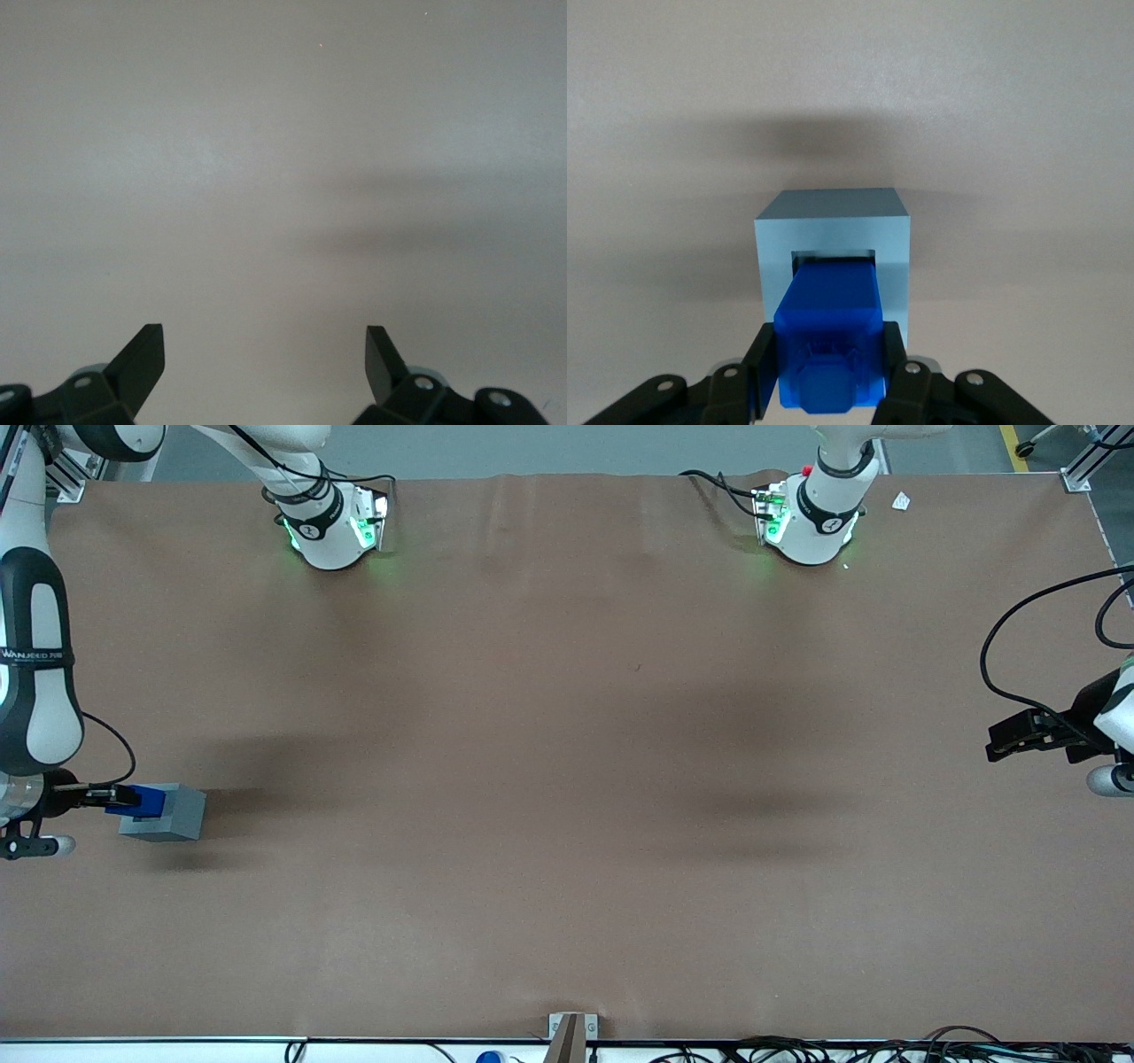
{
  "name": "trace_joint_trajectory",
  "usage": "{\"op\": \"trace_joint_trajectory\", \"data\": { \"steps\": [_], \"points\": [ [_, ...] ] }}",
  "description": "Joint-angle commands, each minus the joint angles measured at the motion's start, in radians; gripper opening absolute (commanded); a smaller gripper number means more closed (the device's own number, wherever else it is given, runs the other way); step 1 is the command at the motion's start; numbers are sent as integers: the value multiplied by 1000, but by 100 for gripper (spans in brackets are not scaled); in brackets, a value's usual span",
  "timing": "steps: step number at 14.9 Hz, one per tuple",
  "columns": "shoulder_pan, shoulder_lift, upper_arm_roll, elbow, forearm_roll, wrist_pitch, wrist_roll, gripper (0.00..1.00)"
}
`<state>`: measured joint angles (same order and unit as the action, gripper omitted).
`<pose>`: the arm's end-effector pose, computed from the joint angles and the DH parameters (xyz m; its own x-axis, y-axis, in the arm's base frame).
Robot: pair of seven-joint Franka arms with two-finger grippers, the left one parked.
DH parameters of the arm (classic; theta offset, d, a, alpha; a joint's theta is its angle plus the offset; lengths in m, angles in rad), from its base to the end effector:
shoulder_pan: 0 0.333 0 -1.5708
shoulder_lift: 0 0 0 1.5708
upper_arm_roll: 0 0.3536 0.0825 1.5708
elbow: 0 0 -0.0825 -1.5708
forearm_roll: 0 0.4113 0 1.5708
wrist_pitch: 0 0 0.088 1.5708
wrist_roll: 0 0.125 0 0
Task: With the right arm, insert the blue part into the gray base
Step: 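Press the block down and open the right gripper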
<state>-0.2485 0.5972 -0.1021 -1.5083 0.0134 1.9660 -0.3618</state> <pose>0.6924 -0.2400 0.3061 0.9895 0.0190 -0.1435 0.0184 -0.9998 -0.0054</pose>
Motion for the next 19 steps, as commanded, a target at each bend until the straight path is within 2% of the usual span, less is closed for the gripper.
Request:
{"op": "trace_joint_trajectory", "data": {
  "steps": [1,8,9,11,12,13,19],
  "points": [
    [-11,32,9,36,-6,14,15,2],
    [-8,33,9,37,-6,17,14,4],
    [-8,33,9,37,-6,17,12,9],
    [-5,35,9,37,-12,16,12,35],
    [-5,35,9,37,-15,16,9,58],
    [-6,33,9,34,-13,16,9,100],
    [-5,13,12,37,0,-34,11,100]
  ]
}}
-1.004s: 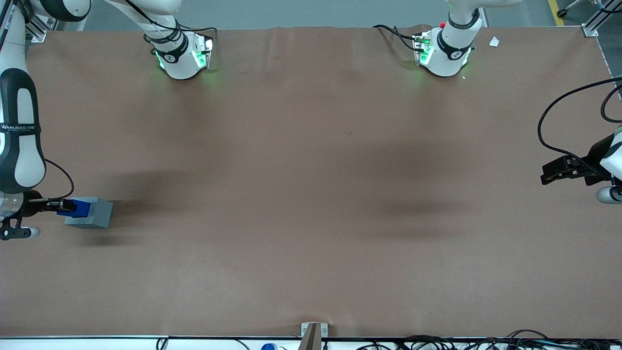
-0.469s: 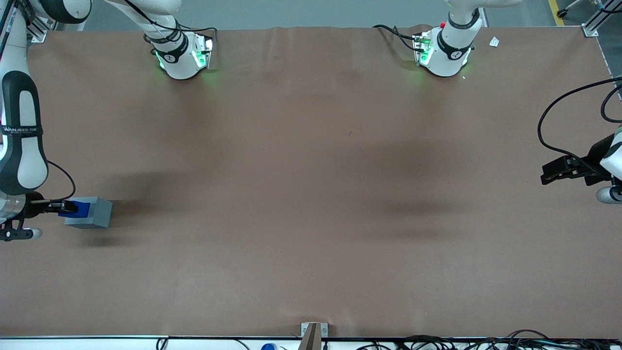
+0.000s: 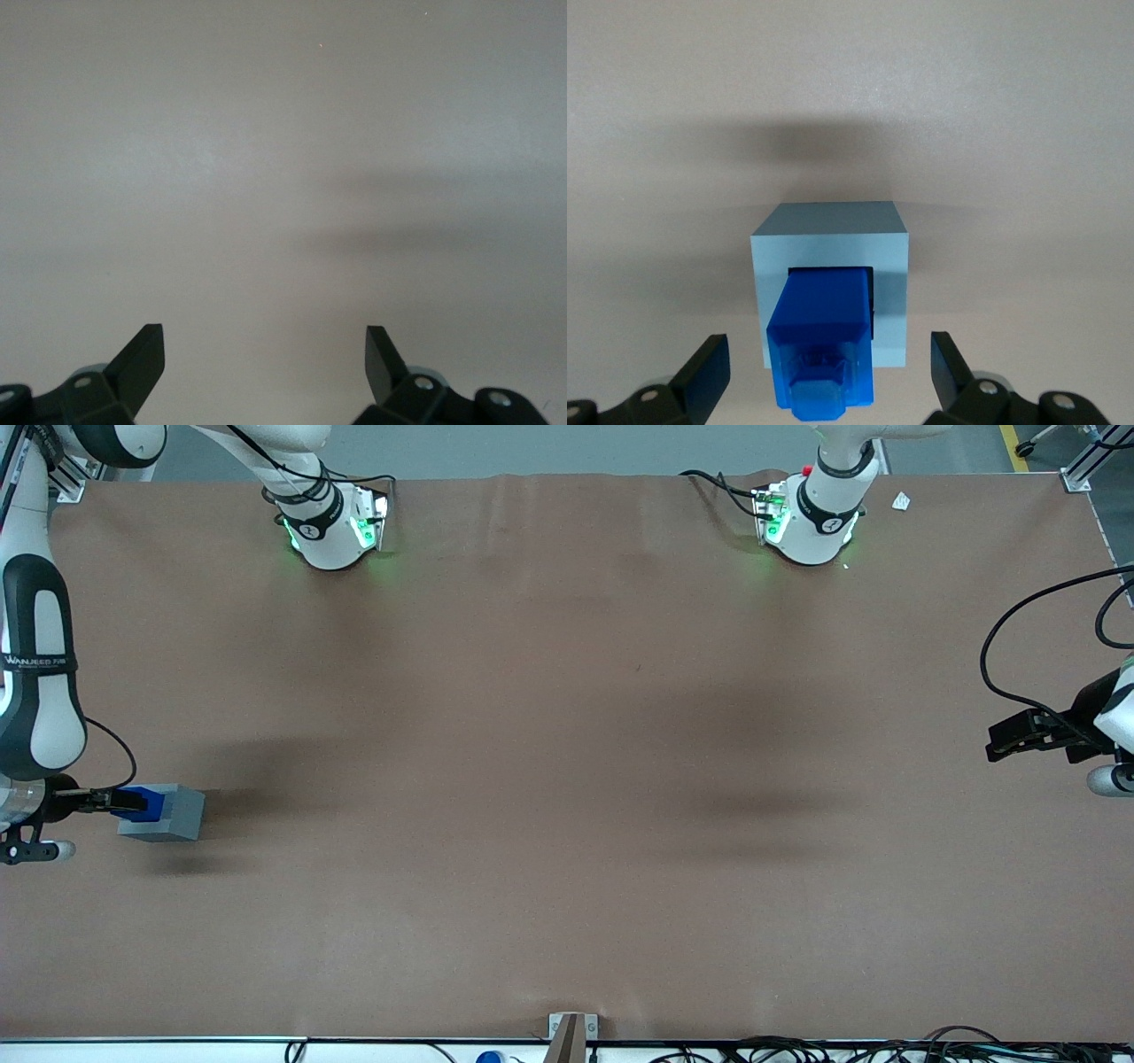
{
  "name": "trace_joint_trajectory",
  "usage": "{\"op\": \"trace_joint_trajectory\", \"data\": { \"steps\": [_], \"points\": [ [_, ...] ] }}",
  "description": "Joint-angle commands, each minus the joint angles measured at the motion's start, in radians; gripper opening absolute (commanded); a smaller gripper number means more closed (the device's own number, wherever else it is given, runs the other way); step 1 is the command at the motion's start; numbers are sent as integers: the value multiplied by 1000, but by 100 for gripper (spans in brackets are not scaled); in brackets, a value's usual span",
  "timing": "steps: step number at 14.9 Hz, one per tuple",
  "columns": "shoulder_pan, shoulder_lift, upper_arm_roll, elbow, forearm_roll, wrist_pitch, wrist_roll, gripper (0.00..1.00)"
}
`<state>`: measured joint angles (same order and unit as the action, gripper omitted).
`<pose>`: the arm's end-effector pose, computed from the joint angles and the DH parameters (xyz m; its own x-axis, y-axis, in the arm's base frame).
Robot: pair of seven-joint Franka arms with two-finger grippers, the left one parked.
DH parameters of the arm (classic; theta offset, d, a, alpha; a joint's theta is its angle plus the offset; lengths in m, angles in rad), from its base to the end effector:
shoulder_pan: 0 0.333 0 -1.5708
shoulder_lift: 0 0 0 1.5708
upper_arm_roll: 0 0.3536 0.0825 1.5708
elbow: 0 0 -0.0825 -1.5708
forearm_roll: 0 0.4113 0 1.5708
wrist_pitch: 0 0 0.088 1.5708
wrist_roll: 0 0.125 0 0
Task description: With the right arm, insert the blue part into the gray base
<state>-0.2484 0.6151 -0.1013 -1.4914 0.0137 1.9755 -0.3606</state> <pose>0.6978 -0.2408 0.3015 0.9905 0.0193 -0.1359 0.0193 -0.9998 -0.0015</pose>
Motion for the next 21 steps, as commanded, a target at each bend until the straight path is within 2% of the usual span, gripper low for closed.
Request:
{"op": "trace_joint_trajectory", "data": {
  "steps": [1,6,9,16,19,21],
  "points": [
    [-2,-33,12,22,2,-87,12,100],
    [20,-116,17,75,6,-234,75,100],
    [72,-159,17,143,3,-360,172,100],
    [165,-334,18,82,8,-396,285,100],
    [247,-452,17,24,5,-406,412,100],
    [299,-521,17,-6,5,-415,434,100]
  ]
}}
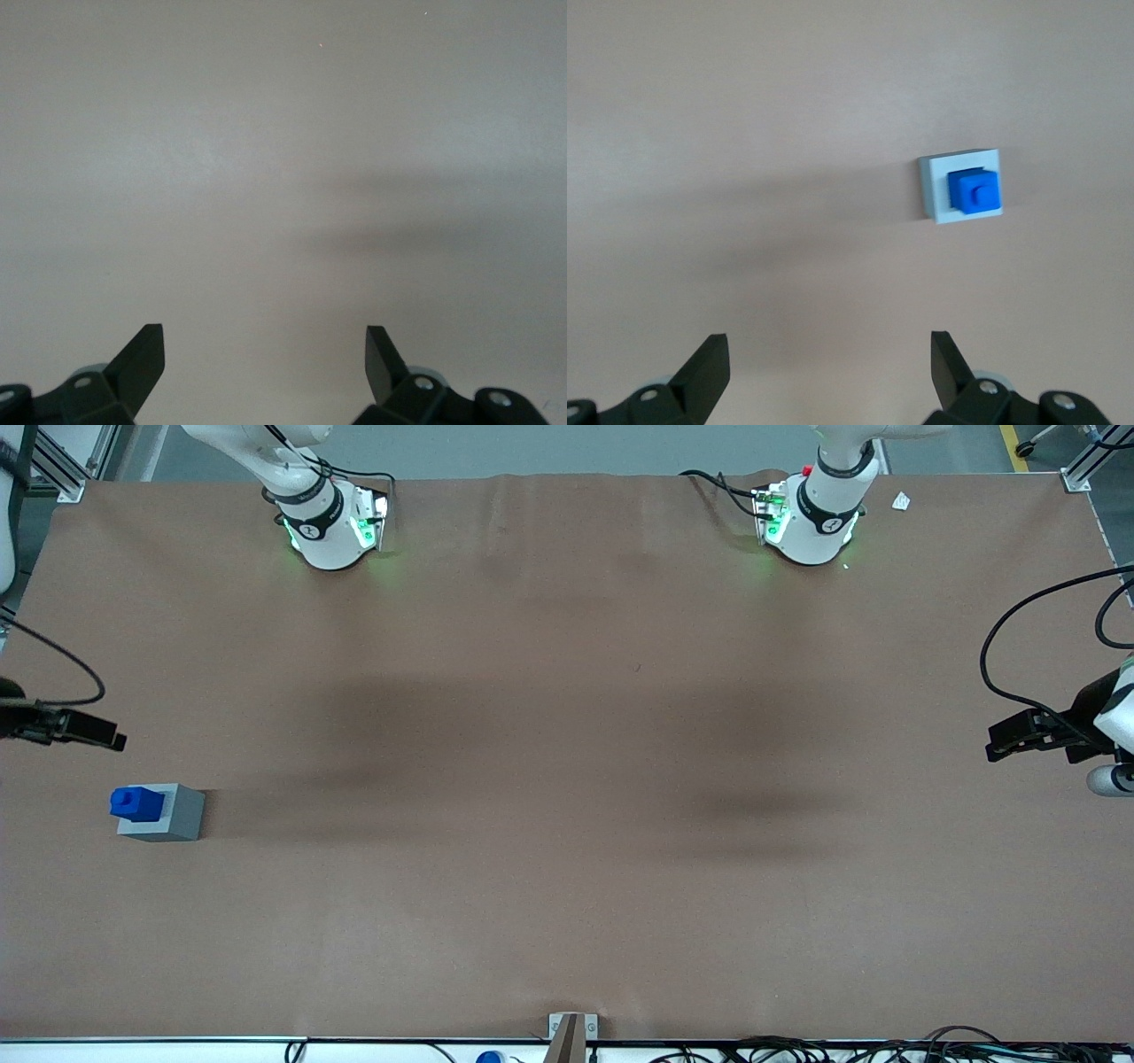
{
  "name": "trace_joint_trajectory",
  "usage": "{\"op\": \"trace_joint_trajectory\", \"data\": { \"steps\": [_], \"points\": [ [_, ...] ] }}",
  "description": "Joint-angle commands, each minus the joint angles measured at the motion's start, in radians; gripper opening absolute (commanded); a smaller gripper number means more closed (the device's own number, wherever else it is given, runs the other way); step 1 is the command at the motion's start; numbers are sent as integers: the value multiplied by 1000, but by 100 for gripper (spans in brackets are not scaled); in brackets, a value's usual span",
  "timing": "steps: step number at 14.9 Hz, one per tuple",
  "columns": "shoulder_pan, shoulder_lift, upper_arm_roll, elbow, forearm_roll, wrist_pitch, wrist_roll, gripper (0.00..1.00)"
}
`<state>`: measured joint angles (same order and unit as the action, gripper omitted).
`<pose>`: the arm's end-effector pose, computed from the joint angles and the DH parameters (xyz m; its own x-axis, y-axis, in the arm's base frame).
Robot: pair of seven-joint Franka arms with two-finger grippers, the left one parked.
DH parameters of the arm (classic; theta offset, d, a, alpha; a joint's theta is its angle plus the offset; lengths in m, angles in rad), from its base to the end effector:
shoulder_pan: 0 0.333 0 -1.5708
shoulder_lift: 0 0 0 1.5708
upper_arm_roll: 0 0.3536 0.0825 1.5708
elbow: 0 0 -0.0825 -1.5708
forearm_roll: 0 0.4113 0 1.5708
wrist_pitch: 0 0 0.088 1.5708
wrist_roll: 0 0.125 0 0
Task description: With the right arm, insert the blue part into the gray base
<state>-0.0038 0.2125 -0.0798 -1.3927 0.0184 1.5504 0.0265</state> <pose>0.6483 -0.0463 0.6003 0.9926 -0.1085 -0.0541 -0.1087 -0.9941 -0.0001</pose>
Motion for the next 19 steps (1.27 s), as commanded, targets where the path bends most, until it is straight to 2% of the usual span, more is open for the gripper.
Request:
{"op": "trace_joint_trajectory", "data": {
  "steps": [1,5,8,13,19],
  "points": [
    [65,-155,-5,-135,0,11,49,100],
    [90,-359,-3,-346,0,82,47,100],
    [90,-429,-3,-408,0,71,47,100],
    [85,-436,-5,-401,-2,11,46,100],
    [87,-433,-5,-359,-9,8,43,100]
  ]
}}
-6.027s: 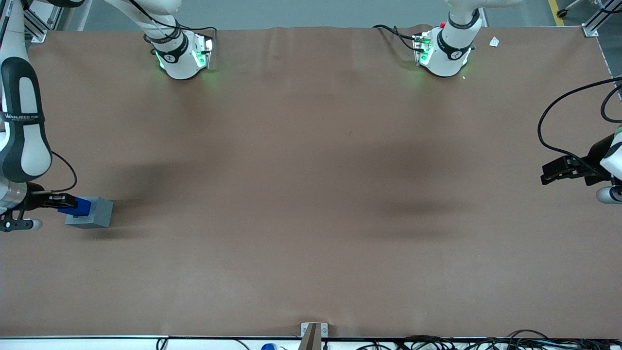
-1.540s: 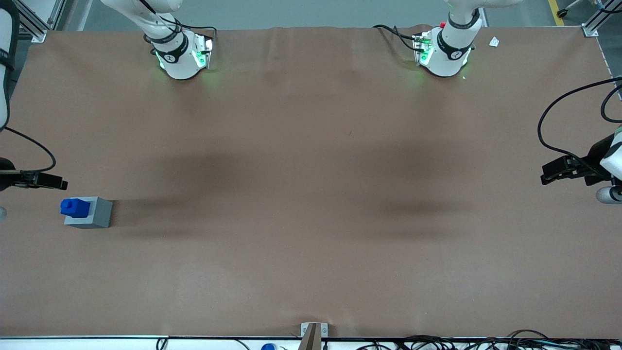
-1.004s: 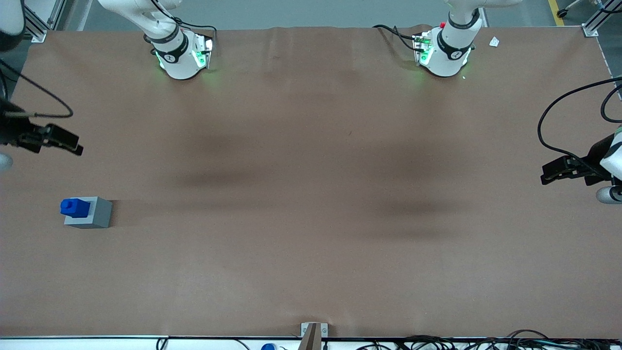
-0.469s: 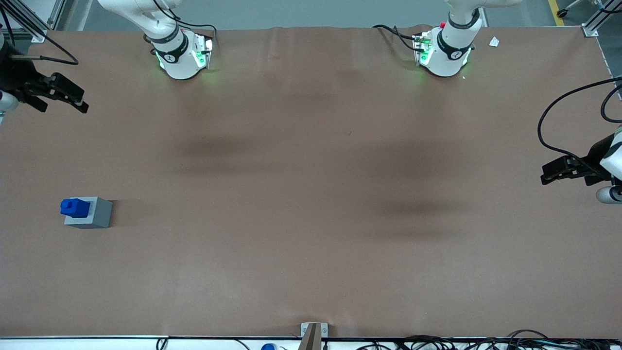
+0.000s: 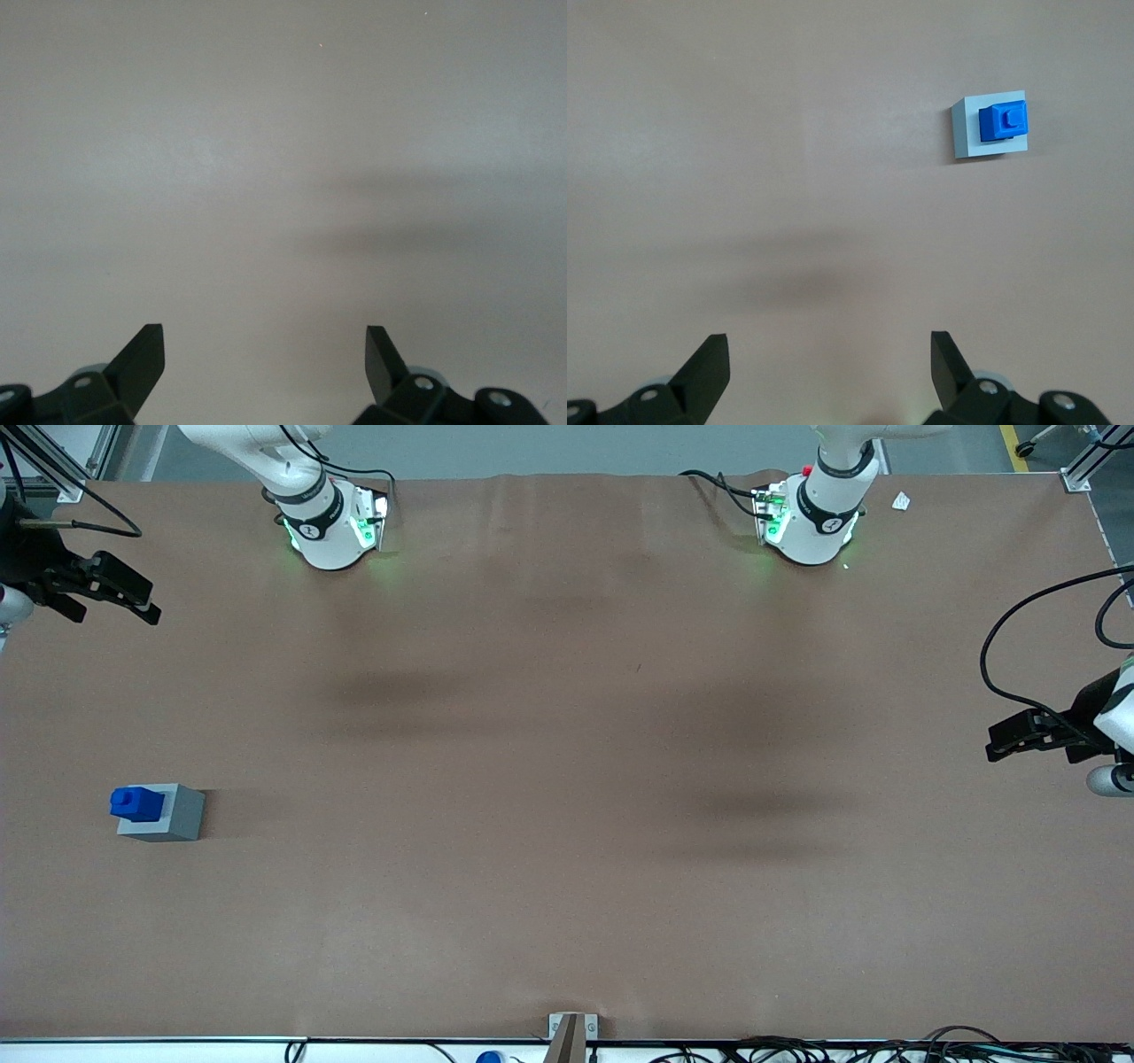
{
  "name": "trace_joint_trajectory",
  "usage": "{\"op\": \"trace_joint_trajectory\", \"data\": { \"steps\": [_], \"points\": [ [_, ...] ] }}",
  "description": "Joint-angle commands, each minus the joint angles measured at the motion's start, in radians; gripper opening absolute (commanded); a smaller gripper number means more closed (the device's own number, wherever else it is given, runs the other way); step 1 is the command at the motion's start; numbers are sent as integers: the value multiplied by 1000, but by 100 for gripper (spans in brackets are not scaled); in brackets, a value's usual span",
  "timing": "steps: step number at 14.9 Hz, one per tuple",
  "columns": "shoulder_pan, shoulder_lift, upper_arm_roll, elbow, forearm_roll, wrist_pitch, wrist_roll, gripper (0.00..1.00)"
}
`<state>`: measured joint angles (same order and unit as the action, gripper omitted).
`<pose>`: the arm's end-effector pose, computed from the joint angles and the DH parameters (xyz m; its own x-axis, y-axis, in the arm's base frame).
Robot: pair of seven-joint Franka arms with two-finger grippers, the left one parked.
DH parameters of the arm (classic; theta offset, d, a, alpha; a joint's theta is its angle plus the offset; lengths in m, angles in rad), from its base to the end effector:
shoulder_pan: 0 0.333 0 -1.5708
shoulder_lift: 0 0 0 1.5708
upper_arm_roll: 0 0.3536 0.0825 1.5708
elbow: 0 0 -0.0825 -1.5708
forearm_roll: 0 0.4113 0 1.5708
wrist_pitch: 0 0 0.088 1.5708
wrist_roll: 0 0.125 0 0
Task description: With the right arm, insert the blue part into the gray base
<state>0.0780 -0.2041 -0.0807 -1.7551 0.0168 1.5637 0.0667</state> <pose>0.5085 -0.0038 0.6624 0.9977 -0.0677 0.0098 -0.0674 -0.9972 -0.0339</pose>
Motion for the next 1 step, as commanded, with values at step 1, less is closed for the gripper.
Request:
{"op": "trace_joint_trajectory", "data": {
  "steps": [1],
  "points": [
    [6,-17,-4,6,-8,-5,-1,100]
  ]
}}
